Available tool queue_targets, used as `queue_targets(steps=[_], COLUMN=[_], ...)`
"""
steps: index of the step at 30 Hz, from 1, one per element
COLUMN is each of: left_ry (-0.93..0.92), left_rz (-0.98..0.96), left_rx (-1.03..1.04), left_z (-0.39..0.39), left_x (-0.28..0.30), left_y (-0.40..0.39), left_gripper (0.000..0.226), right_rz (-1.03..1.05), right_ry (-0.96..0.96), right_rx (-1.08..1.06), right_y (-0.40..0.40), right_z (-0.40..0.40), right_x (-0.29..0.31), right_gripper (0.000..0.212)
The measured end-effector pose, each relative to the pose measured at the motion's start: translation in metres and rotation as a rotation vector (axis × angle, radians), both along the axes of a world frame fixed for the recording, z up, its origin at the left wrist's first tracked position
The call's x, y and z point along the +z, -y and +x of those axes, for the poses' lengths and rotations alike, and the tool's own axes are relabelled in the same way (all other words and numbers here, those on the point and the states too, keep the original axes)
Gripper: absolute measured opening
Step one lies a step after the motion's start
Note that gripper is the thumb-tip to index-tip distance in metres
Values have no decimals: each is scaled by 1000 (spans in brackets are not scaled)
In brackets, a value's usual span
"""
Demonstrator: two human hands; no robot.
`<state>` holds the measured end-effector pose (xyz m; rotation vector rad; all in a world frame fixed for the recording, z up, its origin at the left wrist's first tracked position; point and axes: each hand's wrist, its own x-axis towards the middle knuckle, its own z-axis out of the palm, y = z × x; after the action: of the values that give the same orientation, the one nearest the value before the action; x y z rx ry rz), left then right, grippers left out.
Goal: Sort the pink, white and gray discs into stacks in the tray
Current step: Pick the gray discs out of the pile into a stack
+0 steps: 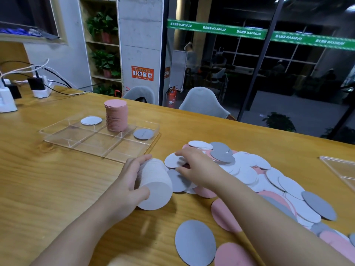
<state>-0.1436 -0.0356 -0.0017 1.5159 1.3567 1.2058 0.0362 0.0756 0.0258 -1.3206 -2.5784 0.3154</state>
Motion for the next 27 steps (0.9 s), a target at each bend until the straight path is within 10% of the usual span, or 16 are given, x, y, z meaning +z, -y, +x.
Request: queue_targets(steps=[14, 21, 27], left_ry=[-11, -74, -98], left_rz=[44, 53, 37], left_rx=[38, 45, 39], left_z=[1, -1, 0], left_x=[1, -1, -4], left_y=[-2, -4, -5], left_gripper=[70, 79, 84], right_rz=[356, 522, 345], right_ry=[98, -575, -634], right_rx=[-104, -6, 72], right_y=[-9, 8, 46], right_z=[-23, 14, 48], right_x=[-8, -11, -16], right_gripper=[26, 19, 12])
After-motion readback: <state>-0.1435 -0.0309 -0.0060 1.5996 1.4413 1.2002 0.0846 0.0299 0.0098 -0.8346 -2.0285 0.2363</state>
